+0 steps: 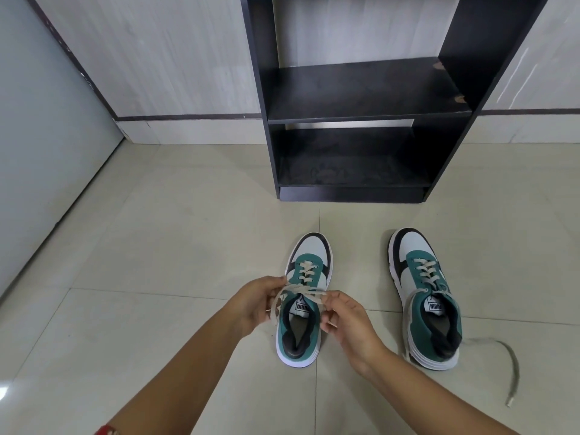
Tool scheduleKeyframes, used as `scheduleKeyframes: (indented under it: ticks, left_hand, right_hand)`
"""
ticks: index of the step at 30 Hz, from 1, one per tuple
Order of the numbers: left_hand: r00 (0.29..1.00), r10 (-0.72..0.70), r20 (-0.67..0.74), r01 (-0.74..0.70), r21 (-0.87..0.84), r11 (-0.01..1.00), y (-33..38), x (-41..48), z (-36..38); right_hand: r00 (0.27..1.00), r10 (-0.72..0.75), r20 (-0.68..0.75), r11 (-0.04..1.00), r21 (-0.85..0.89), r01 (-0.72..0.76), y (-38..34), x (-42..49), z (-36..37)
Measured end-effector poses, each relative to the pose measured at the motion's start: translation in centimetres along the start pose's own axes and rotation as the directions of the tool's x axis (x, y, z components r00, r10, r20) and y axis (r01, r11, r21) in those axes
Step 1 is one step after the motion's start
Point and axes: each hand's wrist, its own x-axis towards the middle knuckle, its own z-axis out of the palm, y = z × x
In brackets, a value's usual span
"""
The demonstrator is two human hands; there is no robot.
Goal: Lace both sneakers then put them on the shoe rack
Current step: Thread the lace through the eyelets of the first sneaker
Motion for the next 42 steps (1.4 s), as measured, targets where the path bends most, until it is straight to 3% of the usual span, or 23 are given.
scheduleKeyframes:
  ticks: [4, 7, 10, 12, 14, 16, 18, 20, 23, 27, 35, 42]
  left_hand:
    - [0.997, 0.072, -0.040, -0.058, 0.284, 0.957, 0.5, 0.3, -0.5]
    - [0.965, 0.255, -0.063, -0.148, 0.675, 0.723, 0.5, 0.5, -0.8]
    - [0.835, 0.542, -0.090, -0.274, 0.787, 0.553, 0.0, 0.6, -0.7]
    - [0.813, 0.555, -0.174, -0.304, 0.687, 0.660, -0.2, 0.7, -0.4]
    - [0.898, 0.367, -0.241, -0.248, 0.410, 0.878, -0.4, 0.7, 0.1]
    - [0.972, 0.157, -0.176, -0.146, 0.072, 0.987, -0.4, 0.6, 0.2]
    - [0.996, 0.056, -0.063, -0.070, -0.268, 0.961, -0.7, 0.7, -0.2]
    - [1.000, 0.013, 0.011, -0.007, -0.439, 0.898, -1.1, 1.2, -0.6]
    - [0.999, -0.044, 0.011, 0.045, -0.439, 0.897, -1.6, 2.0, -0.8]
    - [0.979, -0.028, -0.201, -0.032, -0.289, 0.957, -1.7, 3.2, -1.7]
    - [0.939, -0.021, -0.344, -0.049, -0.192, 0.980, -2.1, 3.9, -2.0]
    - [0.924, -0.034, -0.382, -0.043, -0.191, 0.981, -2.1, 4.2, -2.7]
  right_hand:
    - [0.997, 0.062, 0.036, 0.993, 0.100, -0.066, -0.2, 0.2, 0.3]
    - [0.996, 0.065, 0.053, 0.995, 0.072, -0.069, -0.3, 0.1, 0.4]
    - [0.996, 0.080, 0.049, 0.994, 0.071, -0.083, -0.1, 0.0, 0.5]
    - [0.994, 0.099, 0.040, 0.990, 0.097, -0.103, -0.1, 0.0, 0.5]
    - [0.993, 0.109, 0.044, 0.986, 0.121, -0.113, -0.2, 0.1, 0.4]
    - [0.994, 0.101, 0.041, 0.986, 0.130, -0.105, -0.3, 0.3, 0.4]
    - [0.997, 0.077, 0.025, 0.984, 0.156, -0.080, -0.5, 0.4, 0.3]
    - [0.997, 0.064, 0.048, 0.972, 0.221, -0.074, -0.9, 0.6, 0.2]
    - [0.990, 0.084, 0.110, 0.927, 0.355, -0.118, -1.1, 1.0, 0.3]
    - [0.992, 0.125, 0.013, 0.877, 0.466, -0.117, -0.8, 1.5, -0.2]
    - [0.974, 0.164, -0.159, 0.931, 0.350, -0.100, -0.5, 1.8, -1.0]
    - [0.964, 0.185, -0.192, 0.961, 0.242, -0.136, -0.6, 2.1, -1.7]
